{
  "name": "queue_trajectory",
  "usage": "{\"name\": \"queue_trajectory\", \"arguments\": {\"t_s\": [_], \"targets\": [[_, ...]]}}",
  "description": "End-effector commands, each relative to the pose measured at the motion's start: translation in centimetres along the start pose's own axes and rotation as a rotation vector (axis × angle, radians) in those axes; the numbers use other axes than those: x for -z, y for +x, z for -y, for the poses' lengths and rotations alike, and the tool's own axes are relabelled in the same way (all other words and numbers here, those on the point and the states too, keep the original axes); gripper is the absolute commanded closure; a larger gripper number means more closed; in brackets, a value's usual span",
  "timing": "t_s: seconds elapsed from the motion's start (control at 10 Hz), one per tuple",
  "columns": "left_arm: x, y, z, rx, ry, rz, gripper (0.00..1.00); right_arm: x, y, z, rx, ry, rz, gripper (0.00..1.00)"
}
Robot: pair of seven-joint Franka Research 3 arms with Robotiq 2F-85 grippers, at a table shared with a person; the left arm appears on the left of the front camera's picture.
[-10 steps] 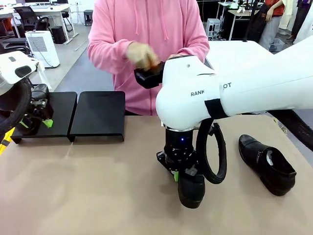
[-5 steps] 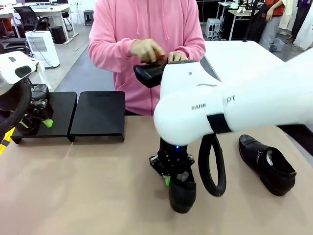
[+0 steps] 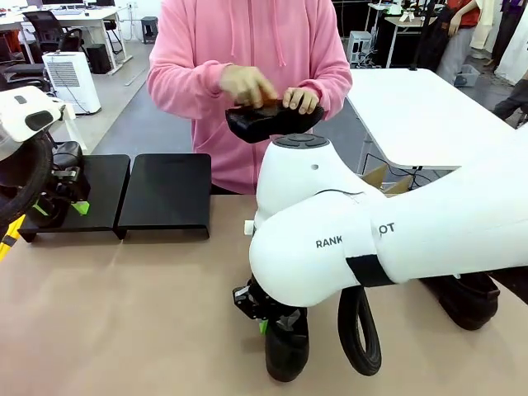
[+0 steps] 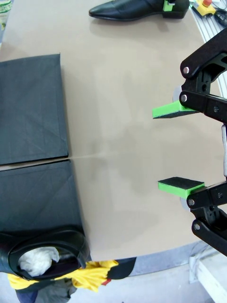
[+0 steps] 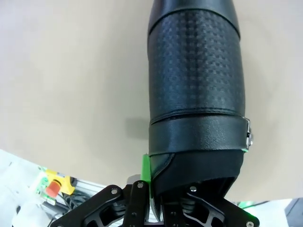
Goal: Organize the shoes by placing them on the stand.
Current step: Pick up one Shoe and place it in the middle of the table.
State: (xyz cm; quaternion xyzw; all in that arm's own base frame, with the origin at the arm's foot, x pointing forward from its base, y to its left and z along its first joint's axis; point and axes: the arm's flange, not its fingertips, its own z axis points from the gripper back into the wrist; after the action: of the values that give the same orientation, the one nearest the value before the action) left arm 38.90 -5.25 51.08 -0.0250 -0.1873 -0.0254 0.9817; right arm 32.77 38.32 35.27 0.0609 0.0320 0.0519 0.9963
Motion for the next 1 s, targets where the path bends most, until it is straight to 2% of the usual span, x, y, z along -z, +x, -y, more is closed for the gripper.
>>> {"name": "queue_trajectory", "arguments": {"t_s": [0.0,0.4,0.5,0.6,0.7,0.9], "targets": [[-0.1,-0.1,-0.3,0.008,-0.017,0.001,0.34,-0.4,-0.7,0.2,0.055,0.036,0.036,0.76],[-0.1,-0.1,-0.3,0.008,-0.017,0.001,0.34,-2.1,-2.0,0.6,0.058,0.069,0.038,0.04],[-0.1,-0.1,-0.3,0.008,-0.017,0.001,0.34,-2.5,-2.6,0.7,0.042,0.090,0.036,0.00],[-0.1,-0.1,-0.3,0.008,-0.017,0.001,0.34,-3.0,-3.0,1.0,0.050,0.090,0.057,0.00],[-0.1,-0.1,-0.3,0.008,-0.017,0.001,0.34,-3.2,-2.9,1.4,0.079,0.087,0.038,0.00],[-0.1,-0.1,-0.3,0.008,-0.017,0.001,0.34,-2.8,-1.7,0.3,0.057,0.060,0.044,0.00]]}}
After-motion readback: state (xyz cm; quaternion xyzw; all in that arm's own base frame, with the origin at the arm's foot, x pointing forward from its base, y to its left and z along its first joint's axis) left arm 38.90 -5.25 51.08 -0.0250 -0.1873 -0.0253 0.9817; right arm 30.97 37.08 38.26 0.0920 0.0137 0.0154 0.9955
